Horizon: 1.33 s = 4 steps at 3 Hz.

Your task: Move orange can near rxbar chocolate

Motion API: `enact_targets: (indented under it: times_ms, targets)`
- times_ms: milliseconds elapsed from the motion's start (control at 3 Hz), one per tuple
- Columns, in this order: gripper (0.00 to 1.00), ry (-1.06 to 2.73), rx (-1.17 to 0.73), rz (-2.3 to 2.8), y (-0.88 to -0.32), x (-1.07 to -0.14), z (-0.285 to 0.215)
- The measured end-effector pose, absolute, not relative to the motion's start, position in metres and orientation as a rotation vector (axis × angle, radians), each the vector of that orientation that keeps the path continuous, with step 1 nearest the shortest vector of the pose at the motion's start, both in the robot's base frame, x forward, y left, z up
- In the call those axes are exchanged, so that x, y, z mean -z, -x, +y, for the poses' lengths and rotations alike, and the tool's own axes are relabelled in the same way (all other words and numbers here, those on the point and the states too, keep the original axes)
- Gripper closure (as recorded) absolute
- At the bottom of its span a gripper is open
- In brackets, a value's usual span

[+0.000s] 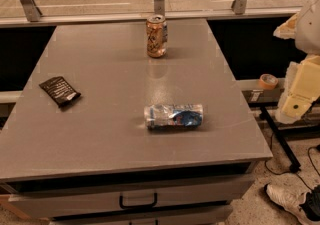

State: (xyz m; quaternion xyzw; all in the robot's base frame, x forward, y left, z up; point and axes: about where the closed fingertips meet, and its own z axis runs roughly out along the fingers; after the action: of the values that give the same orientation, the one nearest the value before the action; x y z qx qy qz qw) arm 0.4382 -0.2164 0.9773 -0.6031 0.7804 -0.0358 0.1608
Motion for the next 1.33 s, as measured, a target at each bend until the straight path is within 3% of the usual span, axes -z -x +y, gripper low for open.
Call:
enact_targets:
  times_ms: [667, 1333]
  targets:
    - [0.0, 1.63, 0.038, 2.211, -0.467, -0.971, -0.207]
    - [0.0, 1.378, -0.262, 2.013, -0.568, -0.942, -0.17]
